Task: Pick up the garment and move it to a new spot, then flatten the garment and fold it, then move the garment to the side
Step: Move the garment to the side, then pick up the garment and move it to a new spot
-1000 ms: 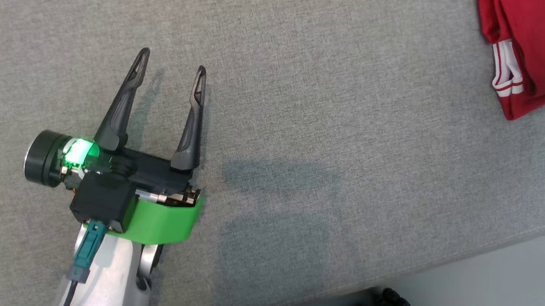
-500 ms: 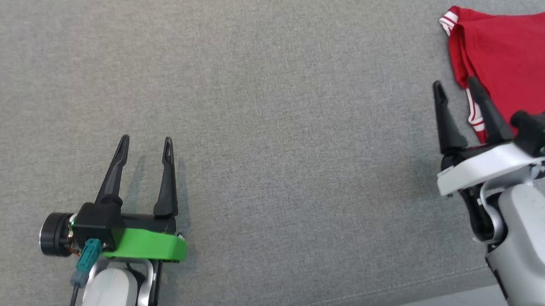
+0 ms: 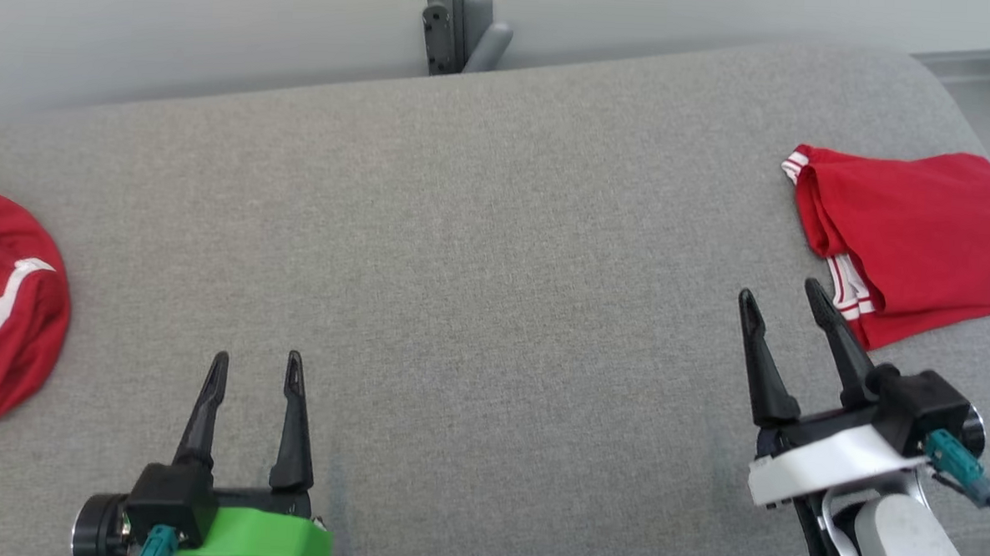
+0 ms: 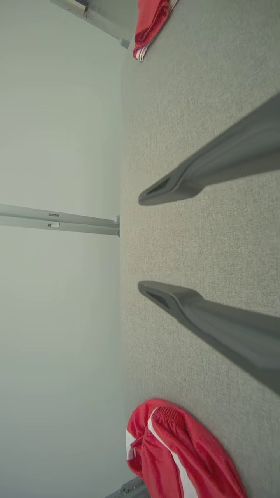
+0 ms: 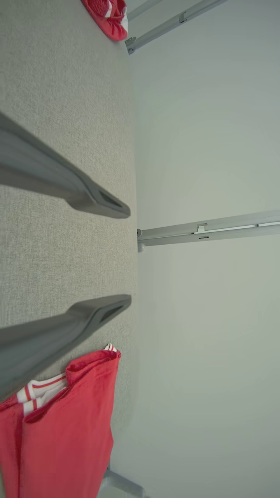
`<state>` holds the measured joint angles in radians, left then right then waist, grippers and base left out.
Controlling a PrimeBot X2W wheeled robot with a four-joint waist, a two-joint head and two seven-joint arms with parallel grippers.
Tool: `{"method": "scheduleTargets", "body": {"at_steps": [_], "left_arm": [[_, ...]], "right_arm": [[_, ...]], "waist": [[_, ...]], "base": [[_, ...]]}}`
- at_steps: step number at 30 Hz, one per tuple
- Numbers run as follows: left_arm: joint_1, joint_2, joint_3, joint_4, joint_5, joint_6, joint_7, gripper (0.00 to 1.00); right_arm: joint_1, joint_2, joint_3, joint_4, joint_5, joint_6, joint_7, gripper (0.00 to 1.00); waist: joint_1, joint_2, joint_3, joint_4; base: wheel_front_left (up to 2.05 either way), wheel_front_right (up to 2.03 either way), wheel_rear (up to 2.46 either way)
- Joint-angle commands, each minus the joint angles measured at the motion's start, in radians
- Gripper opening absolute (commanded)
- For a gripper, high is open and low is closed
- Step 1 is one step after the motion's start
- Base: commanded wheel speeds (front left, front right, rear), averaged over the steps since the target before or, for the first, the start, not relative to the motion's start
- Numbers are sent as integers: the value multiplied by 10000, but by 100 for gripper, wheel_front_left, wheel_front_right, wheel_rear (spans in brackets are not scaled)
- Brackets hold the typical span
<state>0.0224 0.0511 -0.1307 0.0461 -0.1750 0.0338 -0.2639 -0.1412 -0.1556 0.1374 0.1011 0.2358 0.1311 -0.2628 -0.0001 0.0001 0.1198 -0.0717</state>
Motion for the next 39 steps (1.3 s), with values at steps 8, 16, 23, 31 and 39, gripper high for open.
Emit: {"method": "scheduleTargets", "body": {"at_steps": [8, 16, 23, 31, 39], "left_arm": [[1022, 4, -174, -251, -5, -239, 14, 100], [1587, 1, -91, -503, 125, -190, 14, 100], [1778, 1, -35, -575, 239, -278, 14, 100], [1829, 0, 13, -616, 287, -305, 14, 100], [1898, 0, 46, -655, 298, -266, 14, 100]], "right_arm": [[1517, 214, -322, -737, -490, -8, -40, 100], [2394, 354, -322, -813, -546, -8, -40, 100], [2629, 347, -293, -698, -498, -8, -40, 100], [2760, 372, -407, -679, -444, -8, -40, 100], [2747, 320, -330, -689, -468, -8, -40, 100]], "waist": [[1, -1, -1482, 565], [1, -1, -1781, 691], [1, -1, -1875, 734], [1, -1, -1896, 775], [1, -1, -1887, 791]], "base": [[0, 0, 0], [0, 0, 0], [0, 0, 0], [0, 0, 0], [0, 0, 0]]}}
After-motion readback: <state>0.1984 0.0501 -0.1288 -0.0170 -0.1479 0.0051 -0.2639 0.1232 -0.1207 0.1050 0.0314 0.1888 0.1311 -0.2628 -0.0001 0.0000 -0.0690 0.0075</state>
